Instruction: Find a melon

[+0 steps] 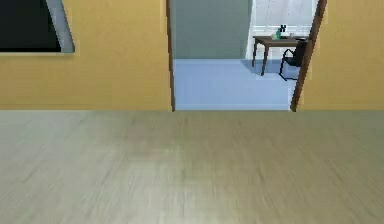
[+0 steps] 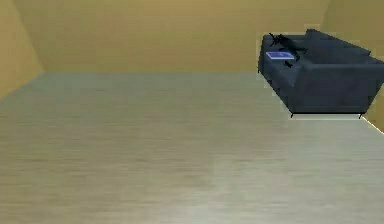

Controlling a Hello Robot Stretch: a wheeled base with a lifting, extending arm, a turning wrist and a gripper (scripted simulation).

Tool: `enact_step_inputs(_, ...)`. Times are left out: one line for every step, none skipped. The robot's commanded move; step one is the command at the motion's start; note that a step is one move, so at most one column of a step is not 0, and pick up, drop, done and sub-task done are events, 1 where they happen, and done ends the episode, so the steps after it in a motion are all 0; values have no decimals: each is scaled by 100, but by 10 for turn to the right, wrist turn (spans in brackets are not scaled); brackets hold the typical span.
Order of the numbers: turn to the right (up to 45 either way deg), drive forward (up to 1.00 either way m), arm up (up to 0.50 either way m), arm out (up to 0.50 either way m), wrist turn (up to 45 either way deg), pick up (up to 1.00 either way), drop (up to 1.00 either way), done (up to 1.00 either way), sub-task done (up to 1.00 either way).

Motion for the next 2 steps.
enact_step_inputs(120, 0, 0, 0, 0, 0, 0, 0, 0)
enact_step_inputs(0, 100, 0, 0, 0, 0, 0, 0, 0)
